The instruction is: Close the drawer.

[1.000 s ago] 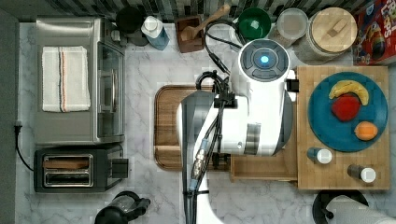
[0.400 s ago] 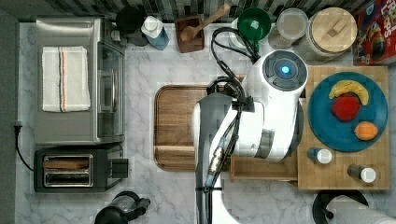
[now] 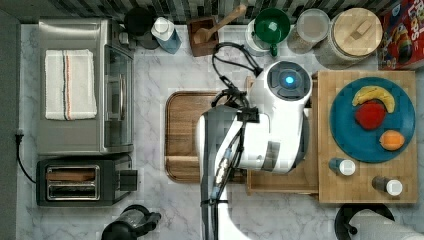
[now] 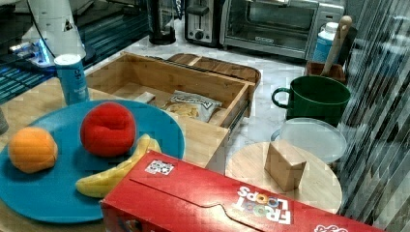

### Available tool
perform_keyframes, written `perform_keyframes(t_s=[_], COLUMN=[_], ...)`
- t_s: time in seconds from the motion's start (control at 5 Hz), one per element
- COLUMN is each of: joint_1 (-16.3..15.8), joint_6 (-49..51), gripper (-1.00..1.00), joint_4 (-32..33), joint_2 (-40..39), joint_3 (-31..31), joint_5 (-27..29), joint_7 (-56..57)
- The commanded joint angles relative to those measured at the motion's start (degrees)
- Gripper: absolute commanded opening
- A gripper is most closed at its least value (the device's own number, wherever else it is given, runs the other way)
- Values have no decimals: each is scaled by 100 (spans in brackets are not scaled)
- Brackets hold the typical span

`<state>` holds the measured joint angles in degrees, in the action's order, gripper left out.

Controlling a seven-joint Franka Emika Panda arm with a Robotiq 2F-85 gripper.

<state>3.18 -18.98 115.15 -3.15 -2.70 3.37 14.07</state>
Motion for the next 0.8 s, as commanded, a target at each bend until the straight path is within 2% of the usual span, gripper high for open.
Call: perform_keyframes(t_s=[0.2, 0.4, 0.6, 0.8], joint_1=[-729, -741, -660, -697], joint_6=[-736, -1013, -1561, -2090], gripper=[100, 100, -100, -100], joint_4=[832, 1079, 1379, 1622], joint_2=[276, 229, 166, -6], joint_3=[791, 995, 1166, 1126], joint_5=[429, 281, 148, -103], joint_7=[881, 1052, 1269, 1471])
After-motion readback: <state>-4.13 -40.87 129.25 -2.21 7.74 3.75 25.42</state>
